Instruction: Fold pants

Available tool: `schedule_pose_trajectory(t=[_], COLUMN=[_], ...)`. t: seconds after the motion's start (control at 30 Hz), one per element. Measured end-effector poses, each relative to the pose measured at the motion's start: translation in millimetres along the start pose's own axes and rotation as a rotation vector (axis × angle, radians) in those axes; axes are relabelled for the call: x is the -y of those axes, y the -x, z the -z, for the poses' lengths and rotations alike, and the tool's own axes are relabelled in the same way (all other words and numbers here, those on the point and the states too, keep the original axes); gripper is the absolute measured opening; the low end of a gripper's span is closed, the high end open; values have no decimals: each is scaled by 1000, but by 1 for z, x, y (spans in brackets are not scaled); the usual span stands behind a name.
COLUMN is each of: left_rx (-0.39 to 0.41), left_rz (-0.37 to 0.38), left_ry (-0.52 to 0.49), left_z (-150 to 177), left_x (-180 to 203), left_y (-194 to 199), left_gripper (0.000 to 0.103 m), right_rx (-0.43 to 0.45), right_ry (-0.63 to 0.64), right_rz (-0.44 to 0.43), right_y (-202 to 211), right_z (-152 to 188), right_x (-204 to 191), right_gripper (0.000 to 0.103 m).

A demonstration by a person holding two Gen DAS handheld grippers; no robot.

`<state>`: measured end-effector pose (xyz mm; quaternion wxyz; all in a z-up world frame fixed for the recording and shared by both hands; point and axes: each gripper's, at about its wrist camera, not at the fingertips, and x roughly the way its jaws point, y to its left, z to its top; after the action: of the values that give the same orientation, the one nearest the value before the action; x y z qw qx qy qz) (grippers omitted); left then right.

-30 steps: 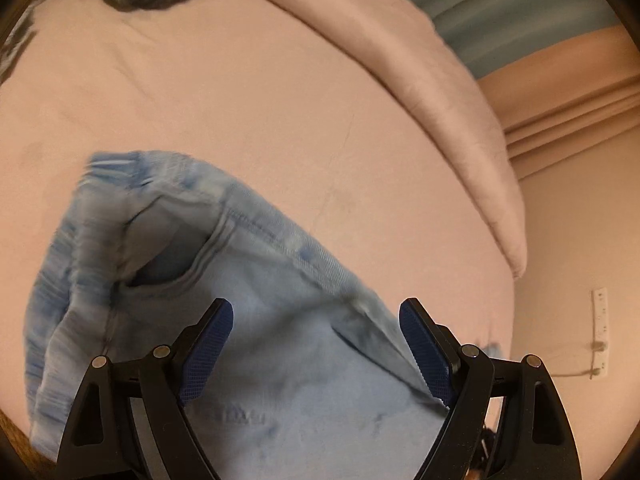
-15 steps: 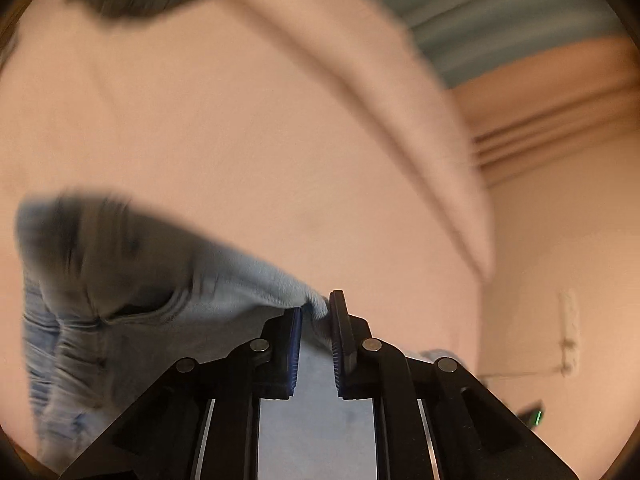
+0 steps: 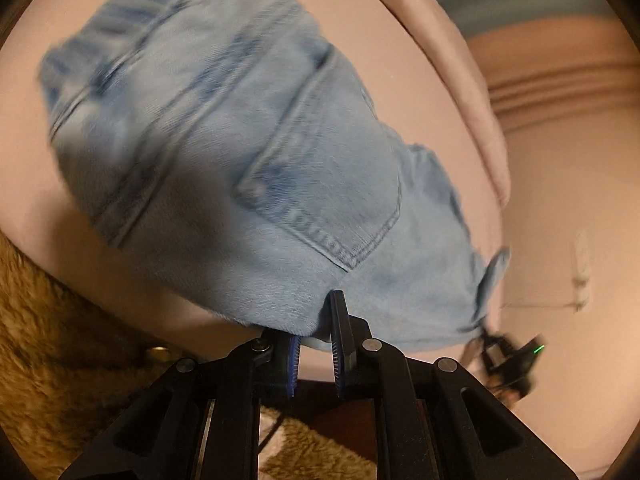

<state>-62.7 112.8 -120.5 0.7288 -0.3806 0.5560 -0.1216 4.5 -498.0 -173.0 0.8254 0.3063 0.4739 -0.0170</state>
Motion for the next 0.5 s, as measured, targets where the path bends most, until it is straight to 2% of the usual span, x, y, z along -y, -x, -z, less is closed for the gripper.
schedule_pose_trajectory(t=[0.07, 0.13, 0.17, 0.2, 0.23, 0.27, 0.33, 0.5], left_rx=[12, 40, 64, 95, 122, 154, 192, 206], left_rz=[-9, -47, -71, -97, -109, -112, -154, -104], left_ry=[-9, -48, -60, -68, -67, -60, -30, 2], left_z=[-2, 3, 3, 2, 0, -2, -8, -25], left_x=[3, 9, 7, 7, 5, 0, -9, -21], left_y=[5, 18, 25, 35, 37, 43, 49, 45], left_gripper=[12, 16, 18, 24, 32, 36, 46, 46], right_rx=[2, 18, 46, 76, 105, 126, 100, 74], right_ry=[-64, -76, -67, -51, -41, -39, -54, 0], right_rz=[-82, -73, -43, -11, 12, 6, -17, -18], right_y=[-1, 4, 7, 12, 15, 16, 10, -6], right_z=[2, -5, -9, -12, -14, -21, -32, -52], right_x=[16, 21, 20, 20, 14, 15, 19, 9], right_gripper=[9, 17, 24, 36, 43, 53, 54, 51])
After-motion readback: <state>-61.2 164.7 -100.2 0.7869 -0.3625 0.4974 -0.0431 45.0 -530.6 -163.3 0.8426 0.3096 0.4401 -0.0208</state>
